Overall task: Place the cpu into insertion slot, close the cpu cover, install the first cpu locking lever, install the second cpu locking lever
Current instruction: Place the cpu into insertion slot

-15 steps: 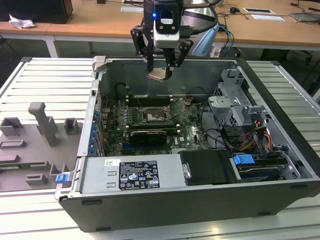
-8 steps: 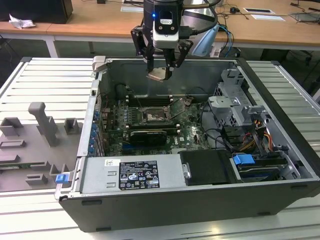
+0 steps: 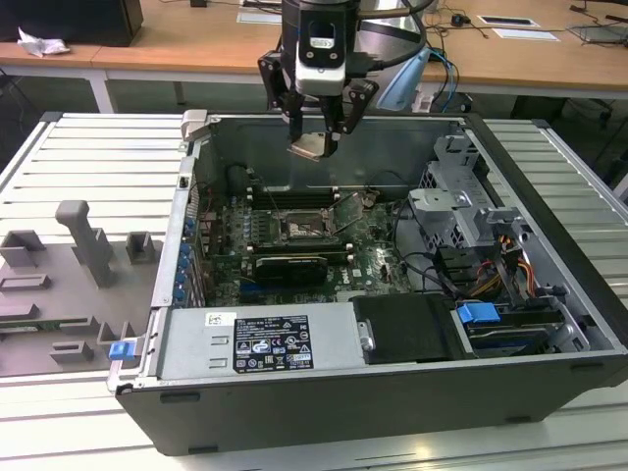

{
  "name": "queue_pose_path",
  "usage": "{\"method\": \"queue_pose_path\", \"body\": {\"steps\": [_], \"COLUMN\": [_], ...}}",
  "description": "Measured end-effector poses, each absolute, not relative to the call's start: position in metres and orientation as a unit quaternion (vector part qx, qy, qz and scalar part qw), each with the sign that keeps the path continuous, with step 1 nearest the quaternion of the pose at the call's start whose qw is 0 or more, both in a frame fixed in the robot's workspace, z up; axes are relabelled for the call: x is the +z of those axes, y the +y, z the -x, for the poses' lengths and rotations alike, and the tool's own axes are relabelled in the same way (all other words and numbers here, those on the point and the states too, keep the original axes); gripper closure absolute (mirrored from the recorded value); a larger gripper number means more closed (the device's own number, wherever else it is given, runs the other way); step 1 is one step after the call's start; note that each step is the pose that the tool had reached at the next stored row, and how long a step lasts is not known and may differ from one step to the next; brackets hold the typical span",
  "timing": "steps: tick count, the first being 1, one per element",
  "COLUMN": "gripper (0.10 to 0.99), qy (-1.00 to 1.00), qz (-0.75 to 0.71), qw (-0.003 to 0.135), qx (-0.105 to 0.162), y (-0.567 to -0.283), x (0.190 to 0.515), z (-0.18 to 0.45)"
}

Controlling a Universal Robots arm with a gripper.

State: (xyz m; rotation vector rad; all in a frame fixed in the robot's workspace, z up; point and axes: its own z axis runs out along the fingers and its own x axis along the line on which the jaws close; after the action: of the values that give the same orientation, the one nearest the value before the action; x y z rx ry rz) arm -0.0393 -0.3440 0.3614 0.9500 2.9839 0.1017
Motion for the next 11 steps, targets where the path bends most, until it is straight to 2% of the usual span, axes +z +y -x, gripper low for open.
{"method": "queue_pose_path", "body": {"steps": [11], "gripper": [0.561], "qy": [0.942], "qz": [-0.333], "qw": [0.005], "qx": [0.032], "y": [-0.344], "x": [0.3611], "z": [0.0392]}}
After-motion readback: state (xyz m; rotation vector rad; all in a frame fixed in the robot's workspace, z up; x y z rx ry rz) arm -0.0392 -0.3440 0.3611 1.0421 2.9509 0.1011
